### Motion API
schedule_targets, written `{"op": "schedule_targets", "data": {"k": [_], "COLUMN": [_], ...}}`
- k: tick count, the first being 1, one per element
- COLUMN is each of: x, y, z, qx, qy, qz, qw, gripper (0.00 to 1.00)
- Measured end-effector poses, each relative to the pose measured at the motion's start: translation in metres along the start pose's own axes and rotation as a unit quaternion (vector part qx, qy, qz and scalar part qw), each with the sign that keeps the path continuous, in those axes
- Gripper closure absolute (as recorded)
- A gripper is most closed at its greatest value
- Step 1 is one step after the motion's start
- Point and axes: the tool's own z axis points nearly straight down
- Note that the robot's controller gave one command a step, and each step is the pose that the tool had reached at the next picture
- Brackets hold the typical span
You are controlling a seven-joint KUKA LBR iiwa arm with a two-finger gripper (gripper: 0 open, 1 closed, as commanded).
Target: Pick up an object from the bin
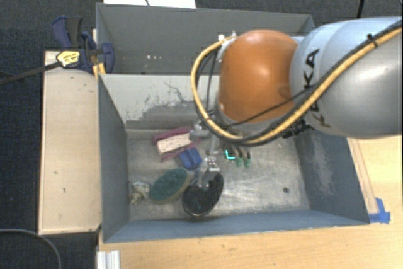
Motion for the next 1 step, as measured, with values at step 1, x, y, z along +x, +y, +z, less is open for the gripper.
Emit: {"op": "schedule_targets", "data": {"k": [1], "x": [0.0230], "y": [0.0549], "z": [0.1465], "qx": [-0.001], "qy": [-0.0084], "qz": [-0.105], "qw": [0.9944], "gripper": [0.00]}}
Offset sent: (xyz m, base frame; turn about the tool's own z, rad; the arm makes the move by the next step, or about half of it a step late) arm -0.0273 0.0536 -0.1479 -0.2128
